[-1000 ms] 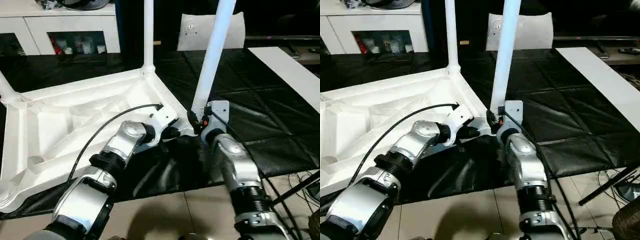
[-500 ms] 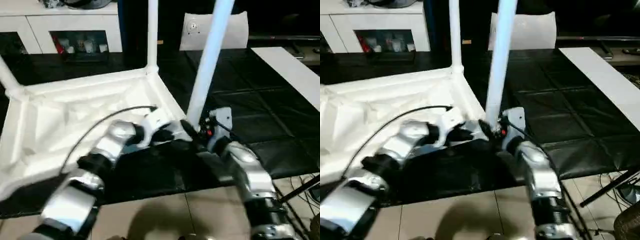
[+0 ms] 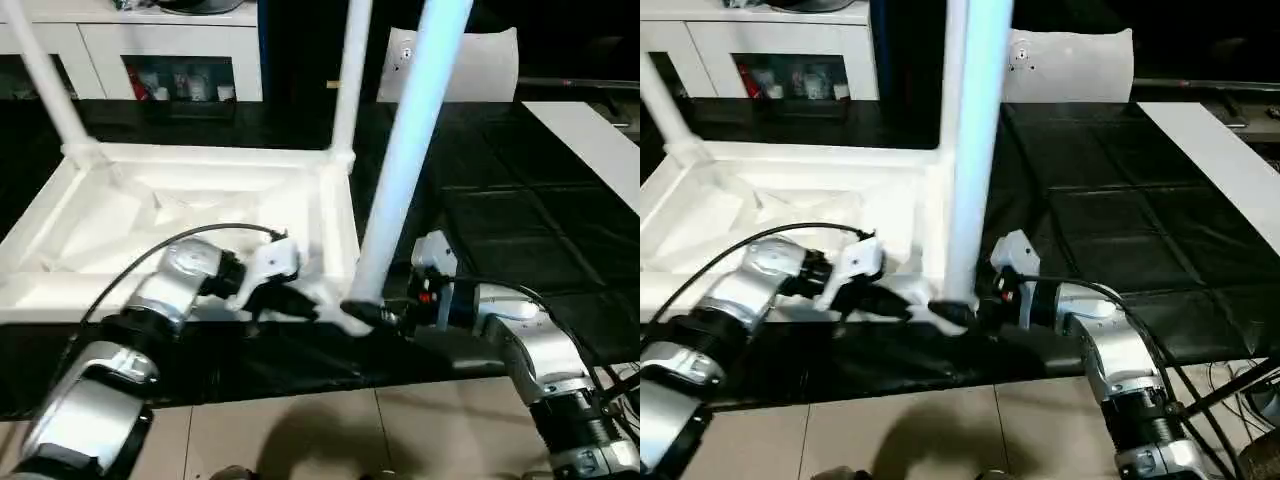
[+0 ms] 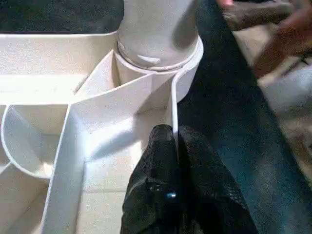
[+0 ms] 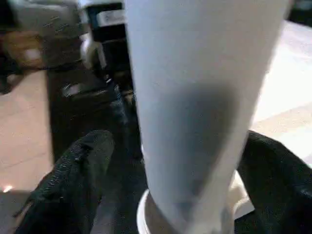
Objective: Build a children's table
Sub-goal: Rotate leg to tighten
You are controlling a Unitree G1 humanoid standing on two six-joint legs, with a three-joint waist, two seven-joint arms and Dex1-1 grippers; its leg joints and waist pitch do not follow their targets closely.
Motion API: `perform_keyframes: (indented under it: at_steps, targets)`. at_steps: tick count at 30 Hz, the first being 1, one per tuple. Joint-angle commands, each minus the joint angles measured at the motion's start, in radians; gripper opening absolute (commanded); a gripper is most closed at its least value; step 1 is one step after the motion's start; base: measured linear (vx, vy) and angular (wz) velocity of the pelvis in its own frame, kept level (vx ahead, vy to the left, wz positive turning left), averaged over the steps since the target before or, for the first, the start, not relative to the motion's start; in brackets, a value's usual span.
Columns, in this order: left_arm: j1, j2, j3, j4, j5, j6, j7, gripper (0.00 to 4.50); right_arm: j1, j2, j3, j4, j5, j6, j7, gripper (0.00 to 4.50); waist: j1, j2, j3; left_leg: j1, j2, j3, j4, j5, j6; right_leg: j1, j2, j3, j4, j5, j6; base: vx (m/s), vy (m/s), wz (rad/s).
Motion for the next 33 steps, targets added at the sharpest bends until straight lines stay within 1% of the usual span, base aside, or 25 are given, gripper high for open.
perform_keyframes:
  at_steps: [1,4,5,6,7,8,9,12,14,16,19,20,21,24,25,26,27,28,29,30,31,32,33]
  targets:
    - [0.012,0.018,-0.048,-0.011,0.028,-0.015,-0.061,0.00,-0.022,-0.018,0.010,0.007,0.022,0.014,0.047,3.77,0.003,-0.001,-0.058,0.029,0.056,-0.017,-0.071,-0.274,0.030,0.034,-0.043,0.022,-0.062,-0.206,-0.252,0.000,0.000,0.00]
    - [0.015,0.043,-0.061,-0.020,0.026,-0.015,-0.117,0.00,-0.034,-0.036,0.035,0.016,0.033,0.032,0.112,3.59,0.004,-0.002,-0.057,0.027,0.056,-0.016,-0.071,-0.273,0.027,0.035,-0.043,0.022,-0.060,-0.202,-0.255,0.000,0.000,0.00]
    - [0.018,0.052,-0.066,-0.028,0.025,-0.015,-0.143,0.00,-0.038,-0.048,0.052,0.014,0.037,0.051,0.141,3.41,0.007,-0.006,-0.057,0.028,0.057,-0.015,-0.070,-0.261,0.031,0.035,-0.044,0.021,-0.058,-0.202,-0.256,0.000,0.000,0.00]
    - [0.018,0.052,-0.066,-0.028,0.025,-0.016,-0.144,0.00,-0.038,-0.048,0.053,0.014,0.037,0.051,0.143,3.41,0.007,-0.005,-0.057,0.026,0.056,-0.015,-0.070,-0.255,0.032,0.035,-0.043,0.021,-0.057,-0.196,-0.257,0.000,0.000,0.00]
    - [0.018,0.055,-0.069,-0.028,0.026,-0.020,-0.152,0.00,-0.039,-0.051,0.058,0.016,0.037,0.057,0.153,3.41,0.008,-0.005,-0.058,0.028,0.057,-0.014,-0.069,-0.250,0.031,0.034,-0.044,0.022,-0.056,-0.187,-0.260,0.000,0.000,0.00]
    - [0.017,0.058,-0.072,-0.027,0.029,-0.025,-0.158,0.00,-0.041,-0.054,0.062,0.019,0.035,0.061,0.164,3.26,0.008,-0.005,-0.057,0.027,0.057,-0.014,-0.069,-0.247,0.031,0.034,-0.044,0.022,-0.056,-0.184,-0.261,0.000,0.000,0.00]
    - [0.015,0.060,-0.075,-0.025,0.030,-0.029,-0.164,0.00,-0.044,-0.056,0.066,0.024,0.032,0.060,0.176,3.26,0.011,-0.005,-0.057,0.028,0.057,-0.013,-0.068,-0.247,0.031,0.033,-0.045,0.022,-0.057,-0.188,-0.261,0.000,0.000,0.00]
    - [0.012,0.064,-0.083,-0.024,0.029,-0.036,-0.169,0.00,-0.050,-0.057,0.074,0.031,0.031,0.057,0.189,2.95,0.013,-0.006,-0.057,0.028,0.056,-0.013,-0.069,-0.252,0.024,0.033,-0.045,0.022,-0.057,-0.197,-0.260,0.000,0.000,0.00]
    - [0.009,0.065,-0.091,-0.025,0.024,-0.039,-0.169,0.00,-0.058,-0.056,0.078,0.038,0.032,0.057,0.195,2.88,0.016,-0.006,-0.056,0.029,0.056,-0.014,-0.069,-0.254,0.020,0.032,-0.045,0.023,-0.057,-0.202,-0.256,0.000,0.000,0.00]
    - [0.008,0.066,-0.094,-0.025,0.023,-0.039,-0.169,0.00,-0.061,-0.055,0.079,0.040,0.032,0.058,0.197,2.57,0.016,-0.007,-0.056,0.030,0.056,-0.013,-0.069,-0.258,0.018,0.032,-0.045,0.023,-0.058,-0.208,-0.255,0.000,0.000,0.00]
    - [0.006,0.068,-0.101,-0.027,0.020,-0.040,-0.169,0.00,-0.068,-0.055,0.083,0.043,0.033,0.063,0.205,2.44,0.019,-0.007,-0.056,0.030,0.056,-0.014,-0.069,-0.255,0.016,0.032,-0.045,0.023,-0.058,-0.213,-0.251,0.000,0.000,0.00]
    - [0.006,0.068,-0.103,-0.026,0.020,-0.041,-0.169,0.00,-0.067,-0.054,0.083,0.041,0.034,0.068,0.209,2.22,0.019,-0.006,-0.056,0.030,0.056,-0.013,-0.069,-0.253,0.016,0.032,-0.045,0.023,-0.058,-0.209,-0.251,0.000,0.000,0.00]
    - [0.005,0.067,-0.103,-0.025,0.020,-0.042,-0.169,0.00,-0.065,-0.053,0.084,0.036,0.035,0.072,0.212,2.14,0.020,-0.007,-0.056,0.030,0.056,-0.013,-0.068,-0.252,0.017,0.032,-0.044,0.023,-0.057,-0.204,-0.252,0.000,0.000,0.00]
    - [0.007,0.063,-0.095,-0.023,0.021,-0.036,-0.169,0.00,-0.055,-0.053,0.086,0.023,0.038,0.080,0.213,2.04,0.021,-0.007,-0.056,0.029,0.055,-0.013,-0.068,-0.244,0.020,0.033,-0.044,0.022,-0.056,-0.192,-0.253,0.000,0.000,0.00]
    - [0.012,0.049,-0.076,-0.027,0.015,-0.015,-0.165,0.00,-0.040,-0.054,0.089,0.006,0.044,0.090,0.208,2.04,0.022,-0.005,-0.056,0.030,0.056,-0.013,-0.069,-0.243,0.019,0.033,-0.044,0.022,-0.056,-0.191,-0.255,0.000,0.000,0.00]
    - [0.012,0.048,-0.074,-0.028,0.014,-0.013,-0.163,0.00,-0.039,-0.054,0.088,0.005,0.044,0.090,0.206,2.00,0.023,-0.006,-0.057,0.030,0.056,-0.013,-0.068,-0.241,0.020,0.034,-0.044,0.022,-0.056,-0.186,-0.255,0.000,0.000,0.00]
    - [0.017,0.025,-0.053,-0.041,-0.006,0.025,-0.135,0.00,-0.020,-0.044,0.080,-0.012,0.052,0.104,0.178,1.97,0.023,-0.004,-0.056,0.030,0.056,-0.012,-0.069,-0.240,0.018,0.034,-0.043,0.023,-0.055,-0.183,-0.256,0.000,0.000,0.00]
    - [0.017,0.025,-0.053,-0.041,-0.006,0.025,-0.135,0.00,-0.020,-0.044,0.080,-0.012,0.052,0.104,0.178,1.96,0.024,-0.005,-0.056,0.031,0.056,-0.011,-0.068,-0.240,0.018,0.033,-0.044,0.023,-0.056,-0.180,-0.258,0.000,0.000,0.00]
    - [0.019,0.006,-0.040,-0.051,-0.017,0.048,-0.099,0.00,-0.006,-0.028,0.069,-0.026,0.056,0.123,0.133,1.94,0.026,-0.005,-0.055,0.031,0.056,-0.012,-0.070,-0.248,0.015,0.033,-0.044,0.023,-0.058,-0.197,-0.255,0.000,0.000,0.00]
    - [0.020,-0.011,-0.032,-0.056,-0.021,0.072,-0.065,0.00,0.002,-0.008,0.060,-0.028,0.039,0.119,0.073,1.94,0.026,-0.003,-0.054,0.032,0.057,-0.012,-0.071,-0.254,0.013,0.029,-0.044,0.024,-0.059,-0.203,-0.254,0.000,0.000,0.00]
    - [0.020,-0.023,-0.027,-0.060,-0.024,0.088,-0.043,0.00,0.007,0.006,0.055,-0.029,0.025,0.115,0.032,1.93,0.023,-0.005,-0.052,0.032,0.055,-0.014,-0.073,-0.281,0.003,0.028,-0.045,0.024,-0.062,-0.239,-0.246,0.000,0.000,0.00]
    - [0.020,-0.062,-0.010,-0.068,-0.039,0.125,0.014,0.00,0.015,0.055,0.036,-0.024,-0.013,0.118,-0.101,1.93,0.021,-0.006,-0.052,0.032,0.054,-0.016,-0.074,-0.298,-0.003,0.028,-0.047,0.024,-0.066,-0.269,-0.239,0.000,0.000,0.00]
    - [0.022,-0.084,-0.003,-0.075,-0.048,0.147,0.040,0.00,0.018,0.080,0.026,-0.021,-0.029,0.127,-0.167,1.93,0.013,-0.007,-0.047,0.031,0.052,-0.020,-0.077,-0.339,-0.024,0.023,-0.049,0.025,-0.073,-0.348,-0.216,0.000,0.000,0.00]
